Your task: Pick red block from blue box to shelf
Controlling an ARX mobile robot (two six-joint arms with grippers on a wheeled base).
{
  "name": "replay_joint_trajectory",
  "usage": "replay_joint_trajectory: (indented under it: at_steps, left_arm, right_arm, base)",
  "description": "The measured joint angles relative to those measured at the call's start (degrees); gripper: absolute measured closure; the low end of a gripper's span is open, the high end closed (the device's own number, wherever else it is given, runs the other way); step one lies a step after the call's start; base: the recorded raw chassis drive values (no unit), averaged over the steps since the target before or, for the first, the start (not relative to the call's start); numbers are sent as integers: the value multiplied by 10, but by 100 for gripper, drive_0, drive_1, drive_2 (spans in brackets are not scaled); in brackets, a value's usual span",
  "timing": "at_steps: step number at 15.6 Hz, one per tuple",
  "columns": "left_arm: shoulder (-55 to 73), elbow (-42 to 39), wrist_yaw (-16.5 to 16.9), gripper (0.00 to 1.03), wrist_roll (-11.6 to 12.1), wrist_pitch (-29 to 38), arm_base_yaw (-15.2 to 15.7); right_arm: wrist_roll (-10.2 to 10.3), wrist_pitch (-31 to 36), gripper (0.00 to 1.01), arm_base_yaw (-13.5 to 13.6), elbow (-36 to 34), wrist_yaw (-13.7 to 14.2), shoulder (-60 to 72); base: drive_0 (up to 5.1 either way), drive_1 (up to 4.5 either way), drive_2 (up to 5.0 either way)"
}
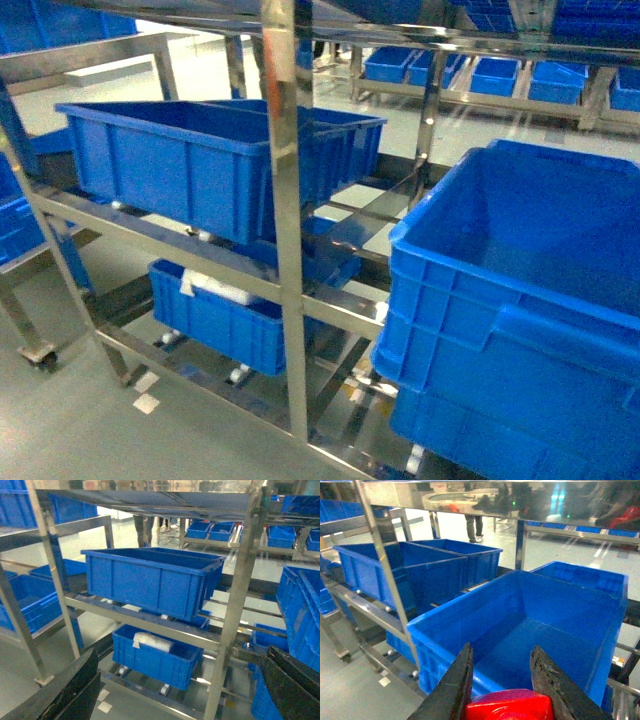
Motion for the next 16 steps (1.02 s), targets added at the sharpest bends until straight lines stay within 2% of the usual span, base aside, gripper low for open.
replay_joint_trajectory:
  at_steps: [16]
  left_arm:
    - [0,0,0,5,0,0,0]
  right_arm:
    - [0,0,73,0,0,0,0]
  base:
    - [-172,261,-605]
